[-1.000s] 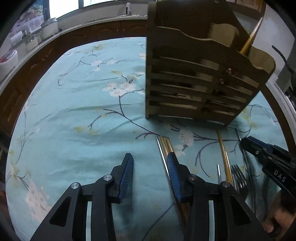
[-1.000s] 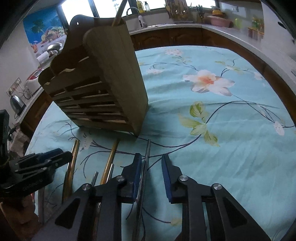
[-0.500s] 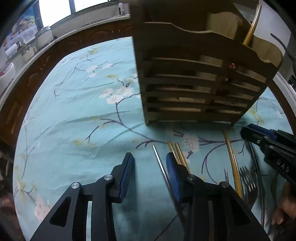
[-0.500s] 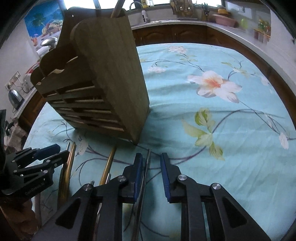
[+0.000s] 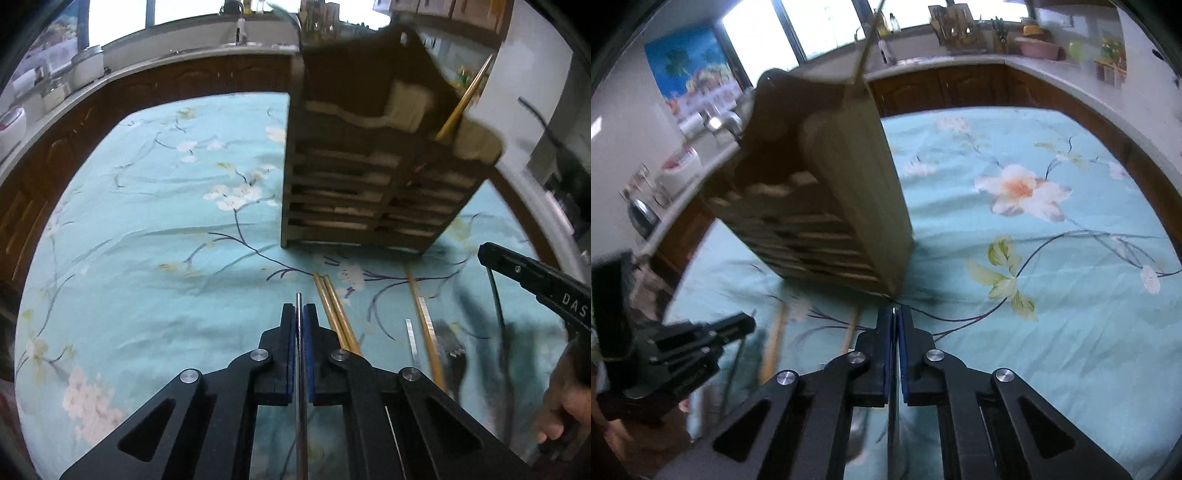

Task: Organize utensils
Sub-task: 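Lift both silver utensils and carry them above the wooden caddy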

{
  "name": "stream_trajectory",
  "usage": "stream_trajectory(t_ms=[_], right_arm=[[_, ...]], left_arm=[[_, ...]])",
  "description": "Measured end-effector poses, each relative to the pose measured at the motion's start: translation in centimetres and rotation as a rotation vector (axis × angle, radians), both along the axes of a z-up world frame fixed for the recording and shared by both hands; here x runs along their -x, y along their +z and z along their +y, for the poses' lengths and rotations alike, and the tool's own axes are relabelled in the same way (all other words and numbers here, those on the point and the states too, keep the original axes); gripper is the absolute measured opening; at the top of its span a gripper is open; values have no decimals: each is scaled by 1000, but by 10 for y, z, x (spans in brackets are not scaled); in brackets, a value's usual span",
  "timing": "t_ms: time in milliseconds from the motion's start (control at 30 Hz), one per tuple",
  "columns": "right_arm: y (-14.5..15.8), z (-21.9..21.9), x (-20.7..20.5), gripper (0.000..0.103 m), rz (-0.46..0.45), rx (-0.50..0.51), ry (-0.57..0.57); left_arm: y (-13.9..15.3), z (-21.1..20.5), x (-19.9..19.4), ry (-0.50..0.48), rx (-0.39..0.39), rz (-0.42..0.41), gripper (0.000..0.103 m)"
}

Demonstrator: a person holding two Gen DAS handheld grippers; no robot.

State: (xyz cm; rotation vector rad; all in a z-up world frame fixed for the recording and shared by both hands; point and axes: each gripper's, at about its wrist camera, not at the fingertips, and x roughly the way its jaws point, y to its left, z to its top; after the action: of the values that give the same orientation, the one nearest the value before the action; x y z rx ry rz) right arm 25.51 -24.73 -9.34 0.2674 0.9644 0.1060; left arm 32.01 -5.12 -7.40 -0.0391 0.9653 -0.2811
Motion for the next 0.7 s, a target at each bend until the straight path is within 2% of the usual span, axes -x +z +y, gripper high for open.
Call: stream_trajectory(t_ms=[167,400,700], right_arm=[[38,5,19,4,-78,-37,1],[74,7,40,4,-169,-39,1],[105,9,66,4,-261,-25,-18]], left_arm=[[33,21,34,18,88,-61,3],[74,44,82,24,118,-156,3],[107,62,123,26,153,-241,3]])
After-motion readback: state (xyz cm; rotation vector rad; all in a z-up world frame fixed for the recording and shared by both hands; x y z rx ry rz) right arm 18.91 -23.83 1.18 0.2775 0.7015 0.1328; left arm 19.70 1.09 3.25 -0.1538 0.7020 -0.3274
